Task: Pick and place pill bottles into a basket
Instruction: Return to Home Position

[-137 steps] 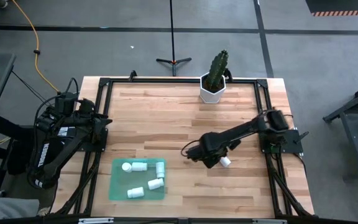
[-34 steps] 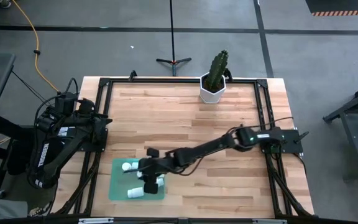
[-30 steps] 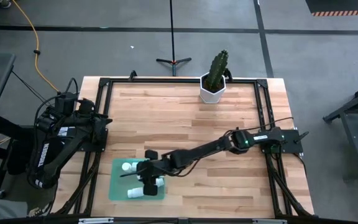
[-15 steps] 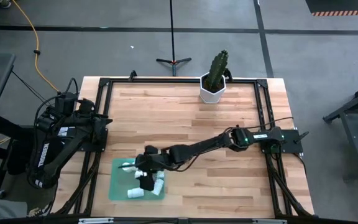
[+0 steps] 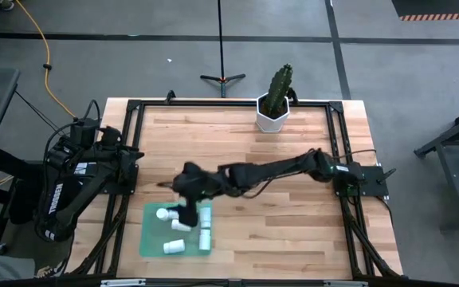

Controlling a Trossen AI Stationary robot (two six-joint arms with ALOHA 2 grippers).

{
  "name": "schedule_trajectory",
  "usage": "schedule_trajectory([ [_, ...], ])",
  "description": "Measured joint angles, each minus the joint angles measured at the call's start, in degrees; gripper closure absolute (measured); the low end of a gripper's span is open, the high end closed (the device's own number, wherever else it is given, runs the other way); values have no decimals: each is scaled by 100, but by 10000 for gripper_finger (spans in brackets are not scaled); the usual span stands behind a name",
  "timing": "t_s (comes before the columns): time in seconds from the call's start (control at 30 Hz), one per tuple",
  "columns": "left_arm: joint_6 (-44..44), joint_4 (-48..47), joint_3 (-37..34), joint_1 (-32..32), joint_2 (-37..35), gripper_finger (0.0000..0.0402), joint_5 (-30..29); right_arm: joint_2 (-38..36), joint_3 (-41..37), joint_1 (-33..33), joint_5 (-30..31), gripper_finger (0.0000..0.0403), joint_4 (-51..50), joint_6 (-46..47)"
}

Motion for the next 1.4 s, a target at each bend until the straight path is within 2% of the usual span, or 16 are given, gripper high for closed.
schedule_trajectory([
  [0.13,5,82,0,0,0,140,2,-409,0,-114,137,107,-431,-264],
  [0.27,5,152,0,-2,-2,140,3,-771,-2,-179,445,142,-1088,-514],
  [0.5,5,151,0,-1,-1,140,7,-1267,-2,-203,977,238,-1945,-771],
  [0.63,-15,149,0,0,-2,140,-236,-1422,-2,-201,1178,299,-2275,-810],
  [0.9,-17,87,0,-1,-1,140,-624,-1685,-4,-201,1220,384,-3032,-498],
  [1.0,-62,156,0,0,0,140,-650,-1858,-4,-201,1227,399,-3267,-477],
  [1.13,-235,149,2,-1,0,140,-653,-2154,-7,-157,1261,395,-3496,-462],
  [1.4,-257,331,0,0,-2,140,-587,-2988,-195,89,2264,387,-3879,-493],
])
